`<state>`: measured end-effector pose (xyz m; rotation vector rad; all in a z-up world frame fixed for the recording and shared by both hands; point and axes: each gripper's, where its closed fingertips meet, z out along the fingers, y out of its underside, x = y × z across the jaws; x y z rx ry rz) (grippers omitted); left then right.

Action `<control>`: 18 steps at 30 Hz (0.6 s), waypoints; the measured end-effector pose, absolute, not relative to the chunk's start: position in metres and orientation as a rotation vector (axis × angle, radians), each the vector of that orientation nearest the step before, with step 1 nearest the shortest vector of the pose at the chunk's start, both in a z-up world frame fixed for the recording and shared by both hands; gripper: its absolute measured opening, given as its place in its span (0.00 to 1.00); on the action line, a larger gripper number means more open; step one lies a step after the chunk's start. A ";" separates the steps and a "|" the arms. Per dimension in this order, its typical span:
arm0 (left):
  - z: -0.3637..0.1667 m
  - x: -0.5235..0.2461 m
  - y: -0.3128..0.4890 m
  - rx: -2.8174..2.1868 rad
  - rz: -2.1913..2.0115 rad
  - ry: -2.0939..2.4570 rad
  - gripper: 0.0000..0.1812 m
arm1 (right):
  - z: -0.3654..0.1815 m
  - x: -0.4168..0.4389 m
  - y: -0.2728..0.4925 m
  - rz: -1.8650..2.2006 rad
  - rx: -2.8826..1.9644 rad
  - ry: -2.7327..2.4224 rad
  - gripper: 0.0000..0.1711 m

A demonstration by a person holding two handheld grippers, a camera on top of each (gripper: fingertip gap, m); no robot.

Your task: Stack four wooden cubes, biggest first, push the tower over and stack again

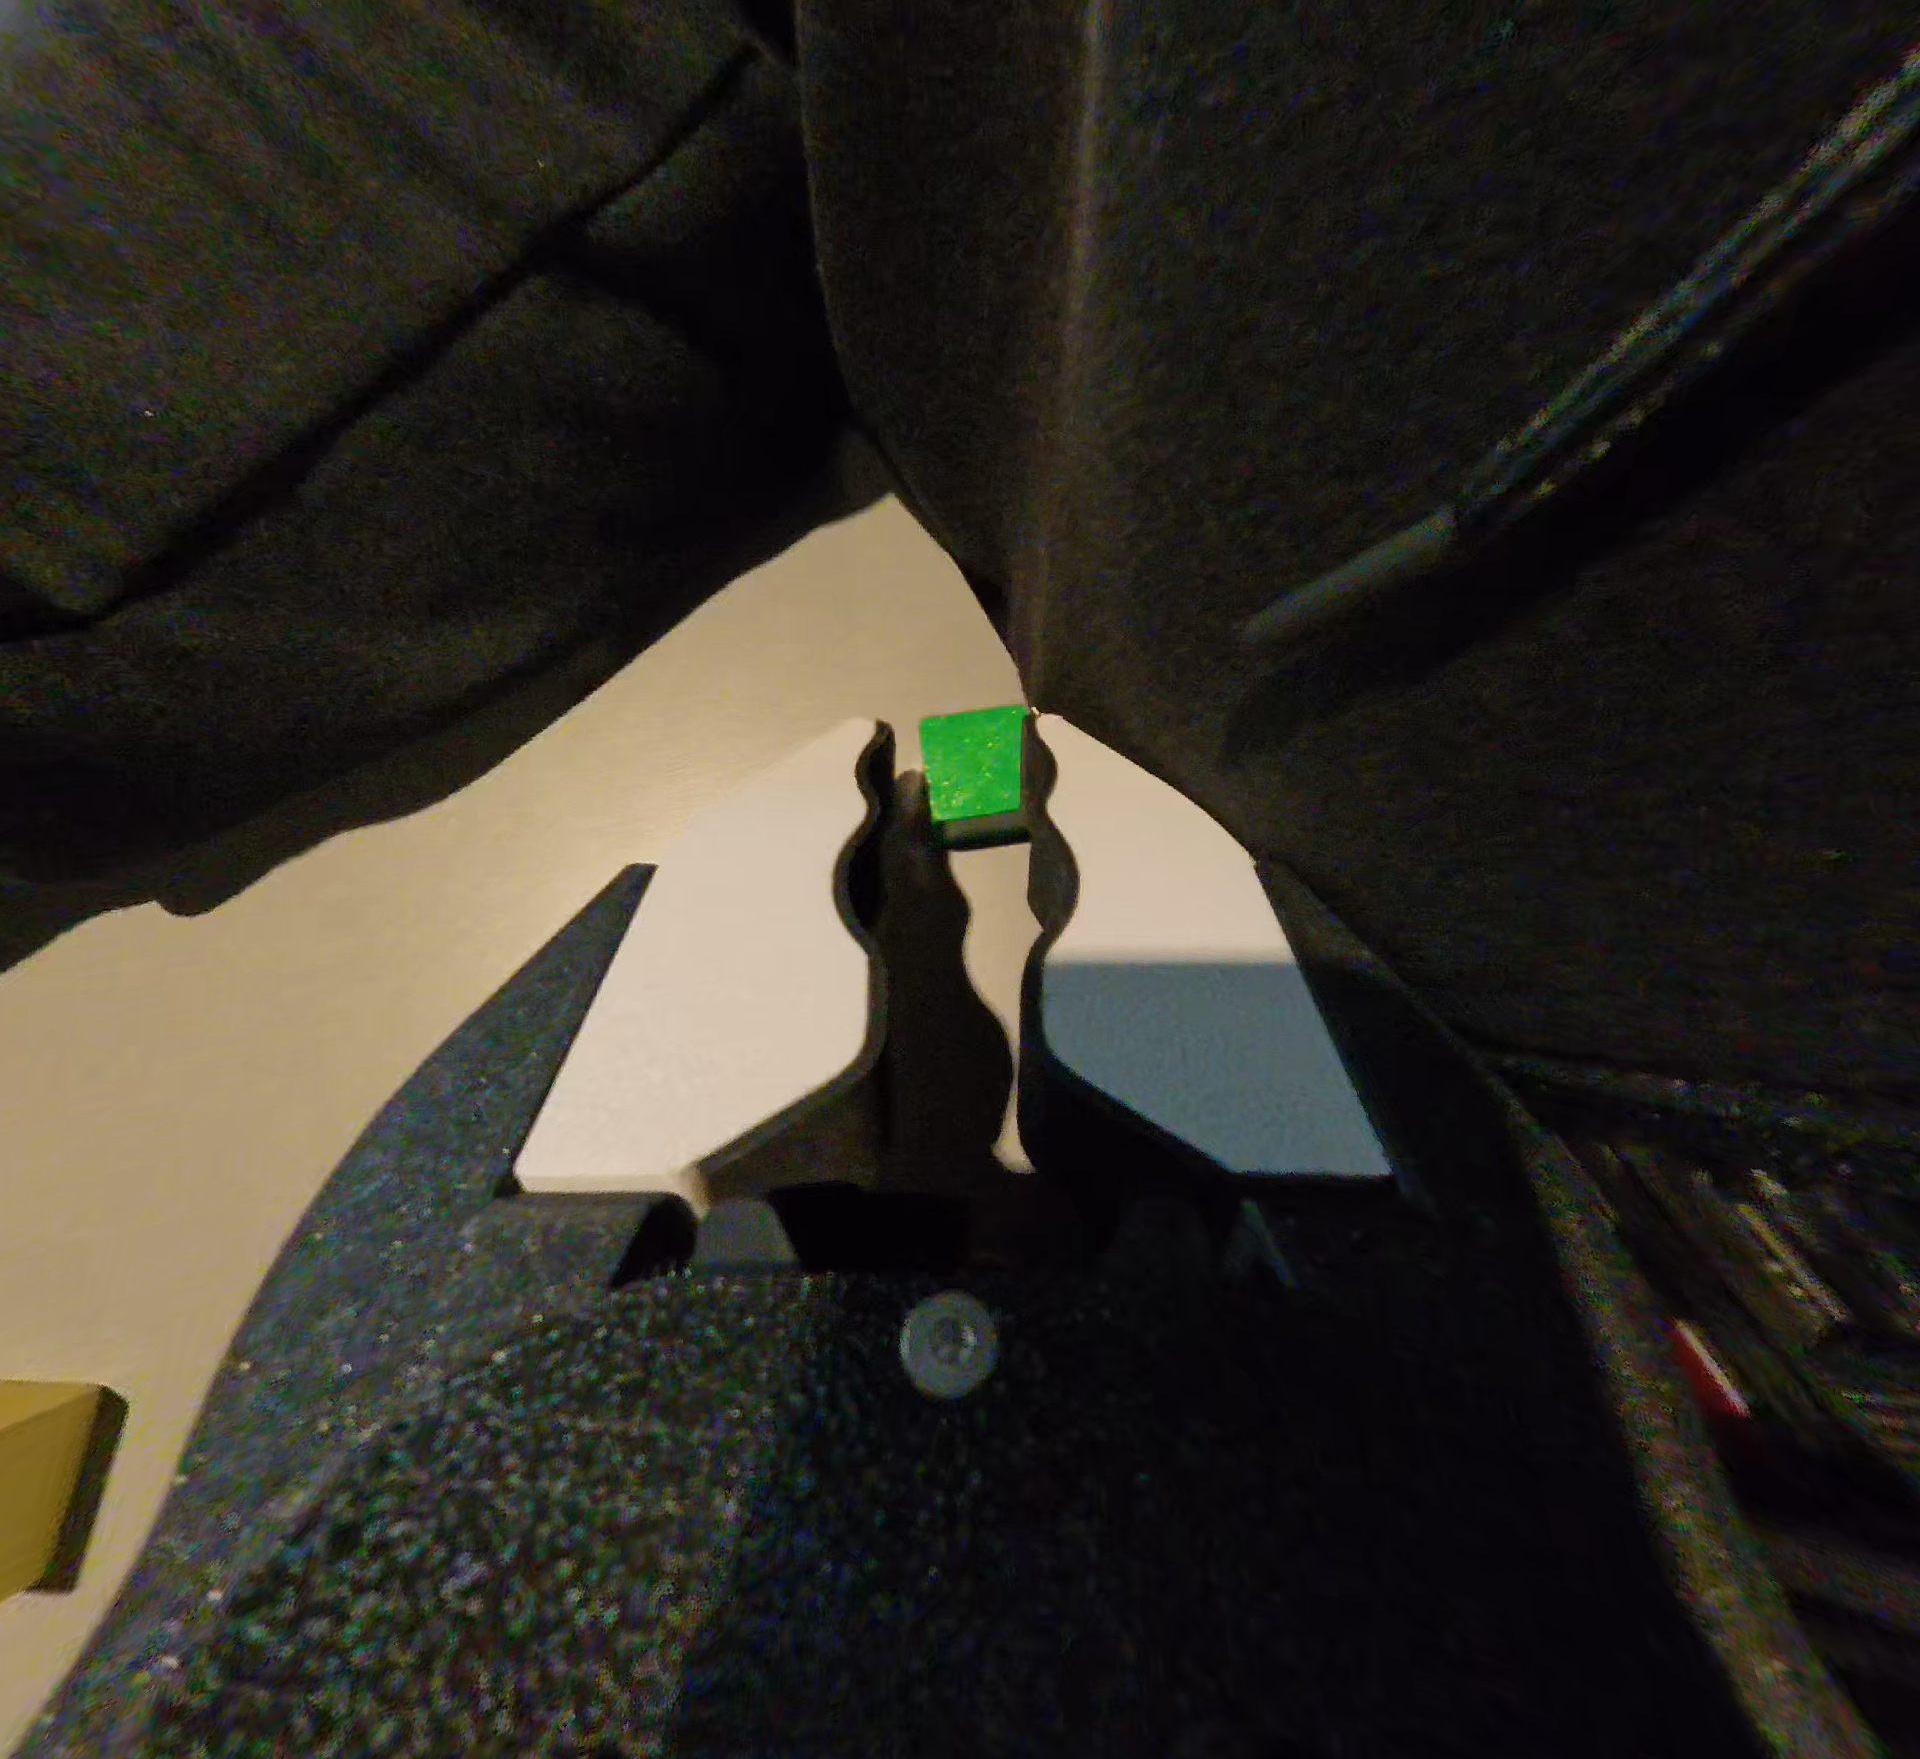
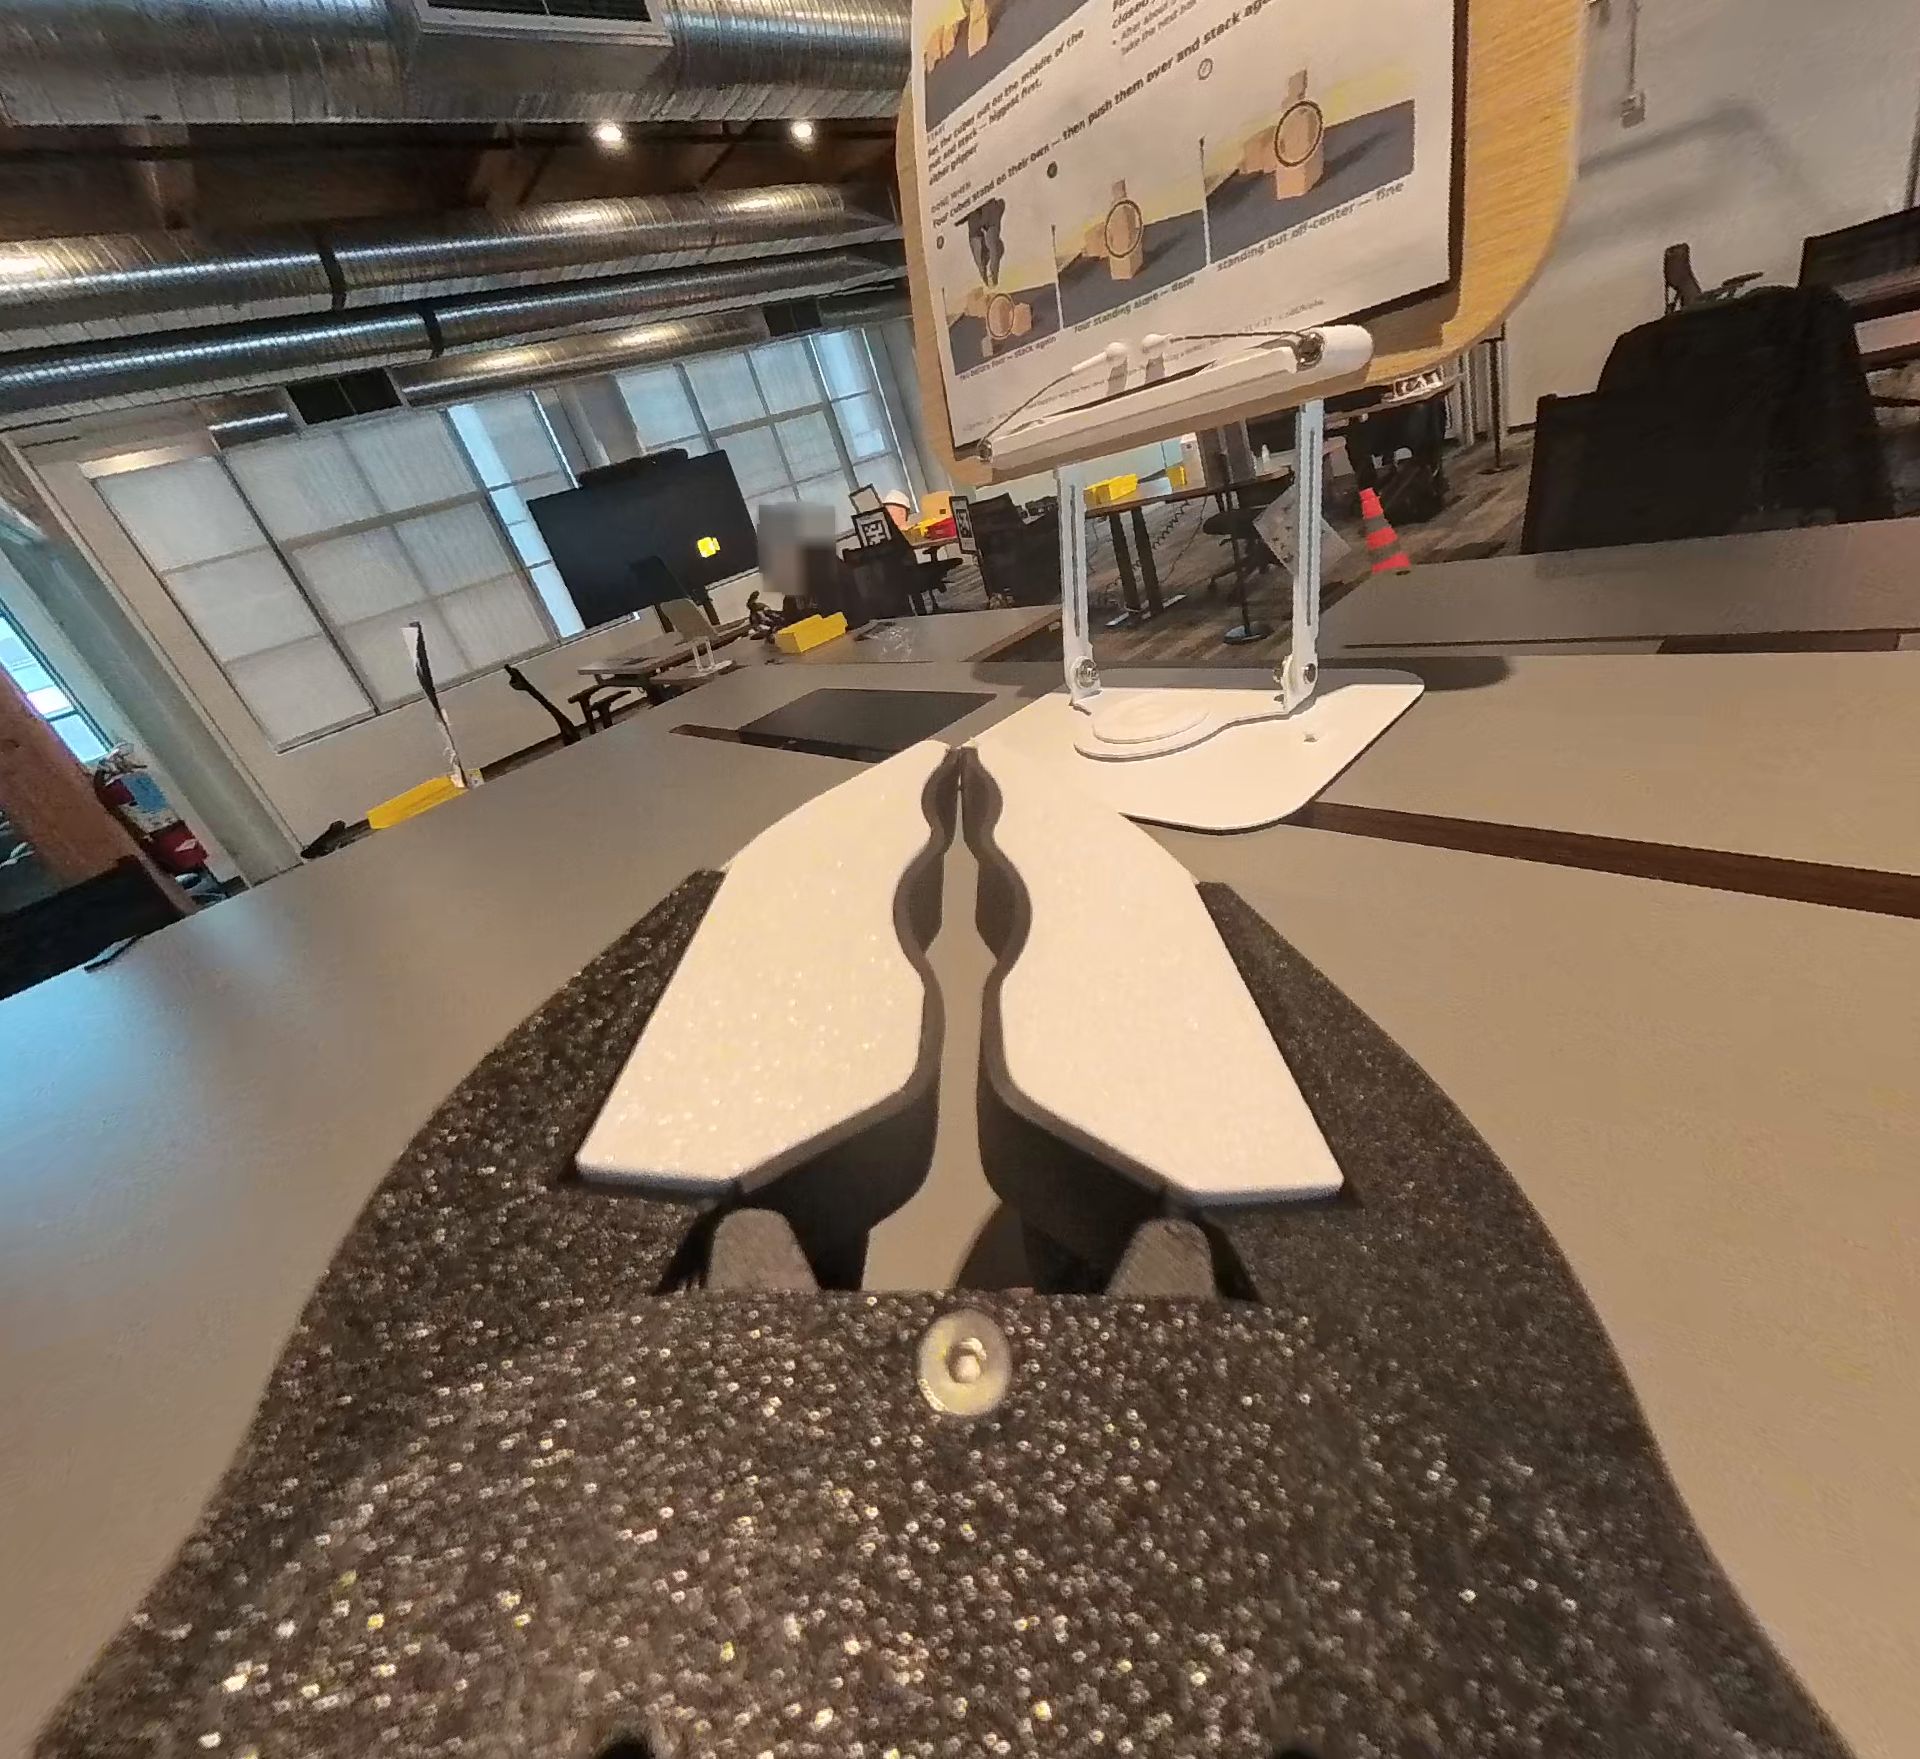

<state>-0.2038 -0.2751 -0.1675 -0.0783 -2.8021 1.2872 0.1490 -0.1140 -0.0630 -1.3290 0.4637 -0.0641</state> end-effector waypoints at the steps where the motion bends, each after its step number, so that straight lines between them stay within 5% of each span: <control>1: -0.168 -0.204 -0.276 -0.073 1.291 -2.793 0.12 | -0.063 0.149 -0.114 -0.065 -1.329 0.463 0.00; 18: -0.169 -0.183 -0.277 0.084 1.301 -2.865 0.25 | -0.062 0.146 -0.113 -0.060 -1.329 0.448 0.00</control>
